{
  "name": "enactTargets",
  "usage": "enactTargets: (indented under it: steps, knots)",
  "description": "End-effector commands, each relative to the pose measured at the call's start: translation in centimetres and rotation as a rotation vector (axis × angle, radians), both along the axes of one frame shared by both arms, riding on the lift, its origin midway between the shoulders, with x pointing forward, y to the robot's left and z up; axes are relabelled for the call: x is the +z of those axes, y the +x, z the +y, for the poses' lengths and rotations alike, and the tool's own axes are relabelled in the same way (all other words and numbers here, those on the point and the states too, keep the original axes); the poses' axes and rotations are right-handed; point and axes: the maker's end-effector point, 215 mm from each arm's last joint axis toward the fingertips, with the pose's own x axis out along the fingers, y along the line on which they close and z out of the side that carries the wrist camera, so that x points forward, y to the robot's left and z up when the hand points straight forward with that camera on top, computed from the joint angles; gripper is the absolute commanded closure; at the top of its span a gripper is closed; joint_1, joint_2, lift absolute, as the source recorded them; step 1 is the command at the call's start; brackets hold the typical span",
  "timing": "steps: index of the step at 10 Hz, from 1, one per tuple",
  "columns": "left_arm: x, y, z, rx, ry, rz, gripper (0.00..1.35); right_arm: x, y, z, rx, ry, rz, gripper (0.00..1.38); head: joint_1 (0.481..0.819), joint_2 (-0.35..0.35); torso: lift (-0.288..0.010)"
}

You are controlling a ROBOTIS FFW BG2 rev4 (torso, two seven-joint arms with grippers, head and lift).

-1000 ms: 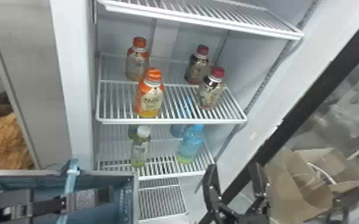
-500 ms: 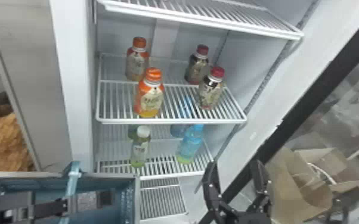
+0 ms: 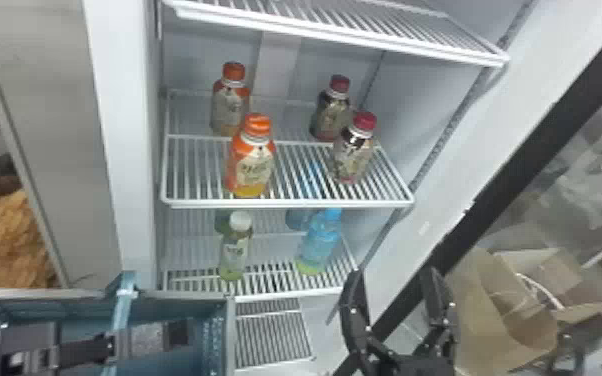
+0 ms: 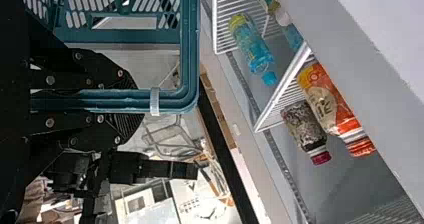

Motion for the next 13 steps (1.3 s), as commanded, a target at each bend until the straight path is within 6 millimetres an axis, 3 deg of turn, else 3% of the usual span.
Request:
enactTargets:
  steps: [1,2,5,7,10,13]
  knots:
    - [-0.1,0.0,0.0,0.000,0.005,0.001,1.21,-0.1,-0.1,0.0,-0.001,0.001,0.005,0.10,0.695,-0.350,-0.040]
    - [0.3,-0.4,-0.4,-0.014,-0.012,0.001,1.21,0.1,-0.1,0.1,0.000,-0.010,0.012,0.10,0.695,-0.350,-0.040]
    - [3.6,-4.3,-4.2,-0.098,-0.108,-0.037,1.21,0.6,0.1,-0.1,-0.014,-0.069,0.070,0.10,0.695,-0.350,-0.040]
    - [3.3,-4.5,-4.6,-0.110,-0.090,-0.037,1.21,0.6,0.5,0.3,-0.007,-0.075,0.082,0.09,0.695,-0.350,-0.040]
    - [-0.8,-0.5,-1.1,0.012,0.084,-0.048,1.21,0.6,0.7,0.2,-0.009,-0.074,0.105,0.10,0.695,-0.350,-0.040]
    - [-6.9,2.6,3.8,0.114,0.353,-0.050,1.21,0.6,0.7,0.2,-0.011,-0.076,0.107,0.10,0.695,-0.350,-0.040]
